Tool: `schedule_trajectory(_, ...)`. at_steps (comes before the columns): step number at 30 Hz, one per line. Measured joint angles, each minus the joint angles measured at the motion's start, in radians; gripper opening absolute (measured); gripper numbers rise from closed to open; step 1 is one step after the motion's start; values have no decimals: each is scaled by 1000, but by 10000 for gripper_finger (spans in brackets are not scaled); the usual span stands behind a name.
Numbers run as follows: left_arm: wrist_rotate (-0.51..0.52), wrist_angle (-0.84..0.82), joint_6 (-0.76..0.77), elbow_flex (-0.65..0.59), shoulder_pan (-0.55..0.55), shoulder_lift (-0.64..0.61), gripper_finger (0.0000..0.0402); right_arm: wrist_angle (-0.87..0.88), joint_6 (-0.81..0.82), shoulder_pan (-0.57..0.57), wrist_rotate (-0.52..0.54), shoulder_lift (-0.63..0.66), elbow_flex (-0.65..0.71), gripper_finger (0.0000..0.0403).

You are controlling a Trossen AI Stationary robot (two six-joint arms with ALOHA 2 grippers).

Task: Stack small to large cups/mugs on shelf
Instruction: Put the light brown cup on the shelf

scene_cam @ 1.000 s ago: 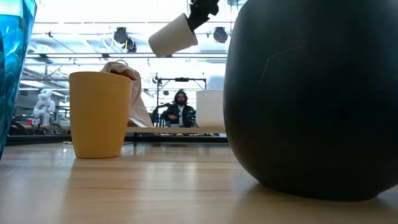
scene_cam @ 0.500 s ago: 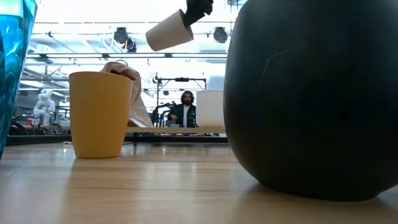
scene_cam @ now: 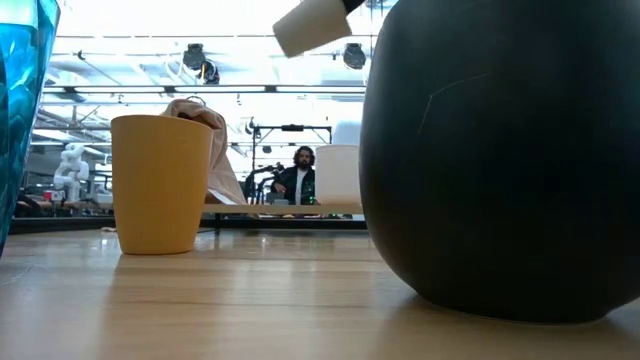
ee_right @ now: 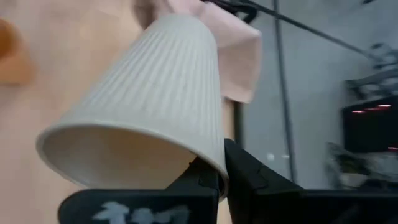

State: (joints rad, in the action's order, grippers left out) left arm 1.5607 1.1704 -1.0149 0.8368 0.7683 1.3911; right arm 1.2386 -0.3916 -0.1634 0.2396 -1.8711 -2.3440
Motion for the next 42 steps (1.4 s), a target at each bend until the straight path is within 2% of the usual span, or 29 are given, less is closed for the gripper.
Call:
schedule_trajectory(8,-7,-1,5,0,-24,0,172,213,151,62,-53,24,6,0)
schedule_trajectory(14,-7,0,8,0,-29,0,173,245,204,128,-94,12,119,0)
schedule_trajectory(19,-7,-1,8,0,-28,0,173,242,235,154,-164,17,256,0)
schedule_trajectory(28,-7,-1,11,0,-28,0,173,112,223,163,-192,15,541,0)
schedule_trajectory(38,-7,-1,11,0,-28,0,173,94,212,165,-193,15,610,0)
schedule_trajectory(42,-7,0,11,0,-28,0,172,72,218,165,-238,15,644,0)
